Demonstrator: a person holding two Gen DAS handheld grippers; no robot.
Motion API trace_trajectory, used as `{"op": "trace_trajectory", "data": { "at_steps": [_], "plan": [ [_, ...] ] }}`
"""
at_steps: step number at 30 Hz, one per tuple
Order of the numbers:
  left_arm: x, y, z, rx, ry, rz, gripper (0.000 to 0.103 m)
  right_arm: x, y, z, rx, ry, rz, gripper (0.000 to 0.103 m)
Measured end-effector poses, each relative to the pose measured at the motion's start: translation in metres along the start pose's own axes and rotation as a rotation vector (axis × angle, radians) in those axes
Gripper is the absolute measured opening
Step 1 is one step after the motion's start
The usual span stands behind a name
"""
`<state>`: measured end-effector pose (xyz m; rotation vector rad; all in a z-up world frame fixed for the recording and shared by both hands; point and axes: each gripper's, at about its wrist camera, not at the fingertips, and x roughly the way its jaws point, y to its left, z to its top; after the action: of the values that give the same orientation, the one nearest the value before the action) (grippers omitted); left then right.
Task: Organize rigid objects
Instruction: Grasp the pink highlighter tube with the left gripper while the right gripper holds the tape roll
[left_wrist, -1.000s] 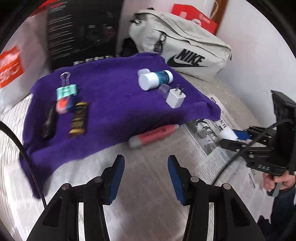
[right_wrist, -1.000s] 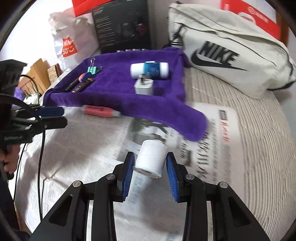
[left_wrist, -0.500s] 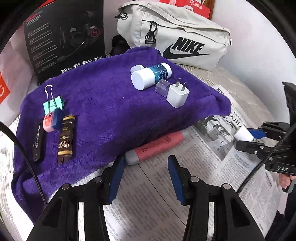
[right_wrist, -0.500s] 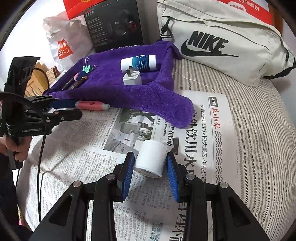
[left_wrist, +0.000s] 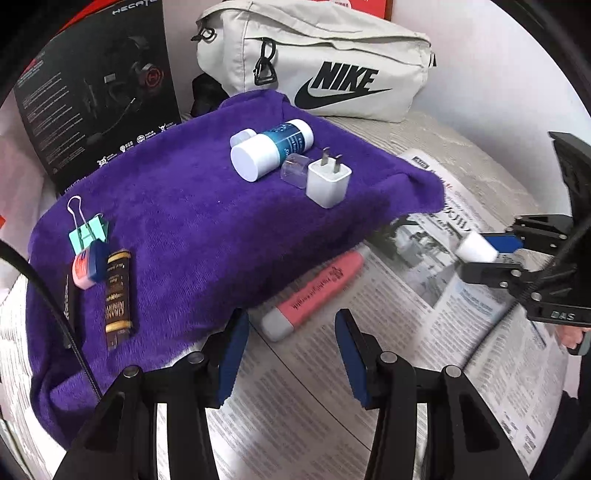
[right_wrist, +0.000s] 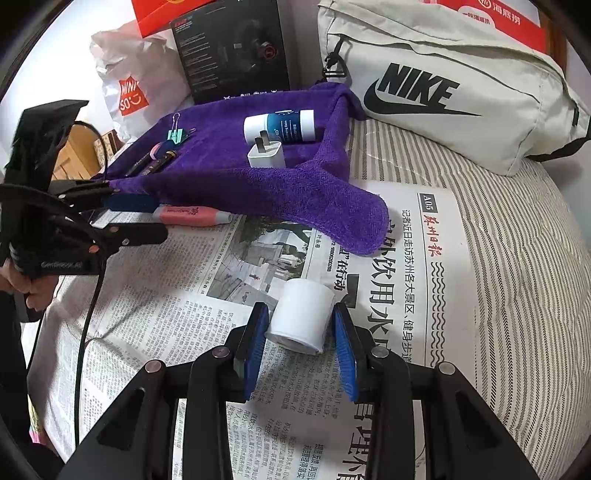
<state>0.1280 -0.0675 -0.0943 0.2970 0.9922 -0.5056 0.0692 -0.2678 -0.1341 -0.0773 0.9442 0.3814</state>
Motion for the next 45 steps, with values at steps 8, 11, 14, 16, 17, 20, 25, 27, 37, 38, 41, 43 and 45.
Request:
{"op": "trace_trajectory", "data": {
  "at_steps": [8, 11, 14, 16, 17, 20, 25, 27, 37, 38, 41, 43, 45],
  "plan": [
    [0.006, -0.003, 0.004, 0.042, 0.001, -0.01, 0.035, -0.001, -0.001, 0.0, 0.003, 0.005, 0.002, 0.036],
    [0.006, -0.005, 0.003, 0.055, 0.002, -0.02, 0.027, -0.002, 0.0, 0.0, -0.003, 0.008, -0.006, 0.036],
    [0.005, -0.009, 0.001, 0.08, 0.001, -0.01, 0.024, -0.002, 0.001, 0.0, -0.007, 0.011, -0.011, 0.036],
    [0.004, -0.009, -0.001, 0.082, -0.001, -0.02, 0.021, -0.002, 0.0, 0.0, -0.004, 0.011, -0.009, 0.036],
    [0.004, -0.008, -0.003, 0.08, -0.002, -0.023, 0.021, -0.002, 0.0, 0.0, -0.003, 0.01, -0.009, 0.036],
    [-0.001, -0.003, -0.012, 0.072, -0.002, -0.019, 0.02, -0.002, 0.0, 0.0, -0.004, 0.012, -0.013, 0.036],
    [-0.016, 0.004, -0.036, 0.061, -0.002, -0.01, 0.019, -0.002, 0.003, -0.001, -0.015, 0.015, -0.017, 0.036],
    [-0.019, 0.003, -0.04, 0.076, -0.009, 0.007, 0.02, -0.001, 0.005, 0.0, -0.018, 0.015, -0.014, 0.036],
    [-0.006, -0.009, -0.017, 0.163, -0.001, 0.01, 0.02, 0.001, 0.008, 0.0, -0.028, 0.001, -0.005, 0.036],
    [-0.005, -0.01, -0.015, 0.167, 0.001, 0.008, 0.021, 0.001, 0.008, 0.0, -0.027, 0.001, -0.002, 0.036],
    [0.0, -0.011, -0.007, 0.178, 0.006, -0.005, 0.024, 0.001, 0.008, 0.0, -0.028, -0.001, 0.0, 0.036],
    [0.004, -0.014, -0.003, 0.194, 0.009, -0.021, 0.024, 0.001, 0.008, 0.0, -0.03, -0.001, -0.002, 0.036],
    [0.007, -0.017, 0.0, 0.196, 0.009, -0.028, 0.023, 0.0, 0.008, -0.001, -0.03, -0.002, 0.001, 0.036]
  ]
}}
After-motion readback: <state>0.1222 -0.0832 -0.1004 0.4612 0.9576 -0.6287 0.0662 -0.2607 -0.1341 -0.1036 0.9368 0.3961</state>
